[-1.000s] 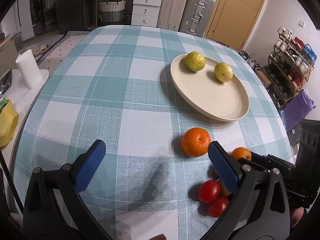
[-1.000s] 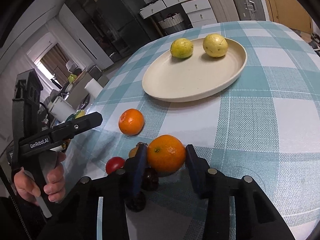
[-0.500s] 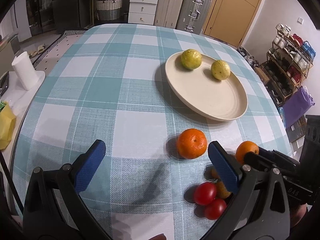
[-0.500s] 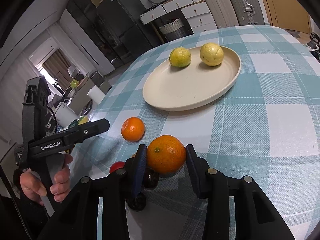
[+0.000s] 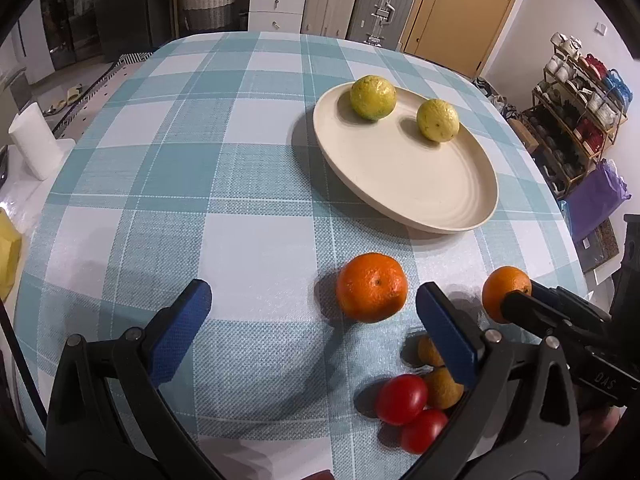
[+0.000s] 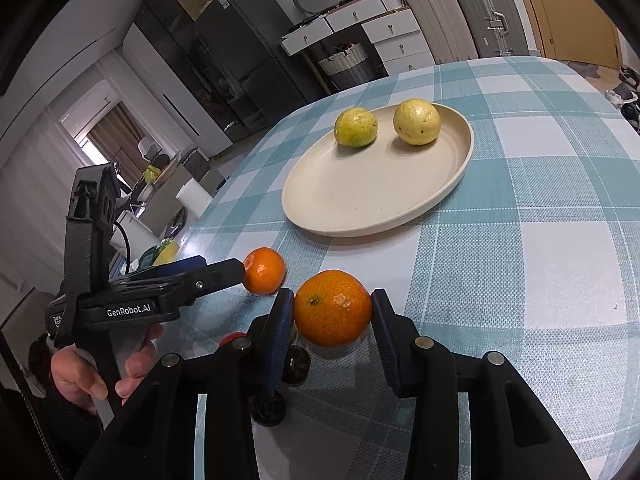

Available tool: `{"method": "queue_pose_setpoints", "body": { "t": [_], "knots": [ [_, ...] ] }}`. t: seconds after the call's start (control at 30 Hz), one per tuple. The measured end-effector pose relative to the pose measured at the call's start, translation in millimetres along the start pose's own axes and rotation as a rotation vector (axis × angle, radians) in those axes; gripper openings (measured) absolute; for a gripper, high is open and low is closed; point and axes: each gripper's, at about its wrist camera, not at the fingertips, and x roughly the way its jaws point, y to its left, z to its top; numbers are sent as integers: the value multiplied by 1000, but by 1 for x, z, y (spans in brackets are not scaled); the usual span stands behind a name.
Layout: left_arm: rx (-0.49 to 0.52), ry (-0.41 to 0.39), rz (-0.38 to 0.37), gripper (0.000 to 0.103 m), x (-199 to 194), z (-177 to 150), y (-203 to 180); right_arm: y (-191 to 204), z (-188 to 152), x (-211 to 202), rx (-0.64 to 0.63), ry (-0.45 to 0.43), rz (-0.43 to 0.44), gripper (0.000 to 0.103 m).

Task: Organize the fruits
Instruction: 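Carry both oranges onto the cream plate beside the yellow-green fruits and release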

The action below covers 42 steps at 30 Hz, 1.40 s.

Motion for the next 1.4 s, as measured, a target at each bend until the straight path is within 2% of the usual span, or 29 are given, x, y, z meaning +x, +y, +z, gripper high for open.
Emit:
{"method": "queue_pose_setpoints", "body": {
  "t": [0.27, 0.43, 0.63, 0.7, 0.87, 1.07, 1.2, 1.4],
  "knots": [
    [-7, 14, -1, 102, 13, 4, 1, -2, 4, 5, 6, 12, 8, 40],
    [18, 7, -16, 97, 14, 6, -3, -3, 6, 8, 8, 16, 7, 40],
    [41, 16, -88, 74, 15, 9, -9, -4, 11, 12, 6, 24, 1, 40],
    [50, 23, -110, 58, 16, 9, -11, -4, 13, 13, 6, 25, 1, 40],
    [45, 29, -198, 36, 16, 9, -11, -3, 17, 15, -3, 30, -8, 40],
    [15, 54, -245, 36, 19, 12, -3, 3, 22, 17, -23, 30, -9, 40],
    [10, 72, -241, 36, 20, 16, 0, 9, 29, 16, -44, 21, -4, 40],
    [-47, 83, -279, 35, 20, 25, 14, 15, 41, 18, -59, 2, 3, 40]
  ]
}}
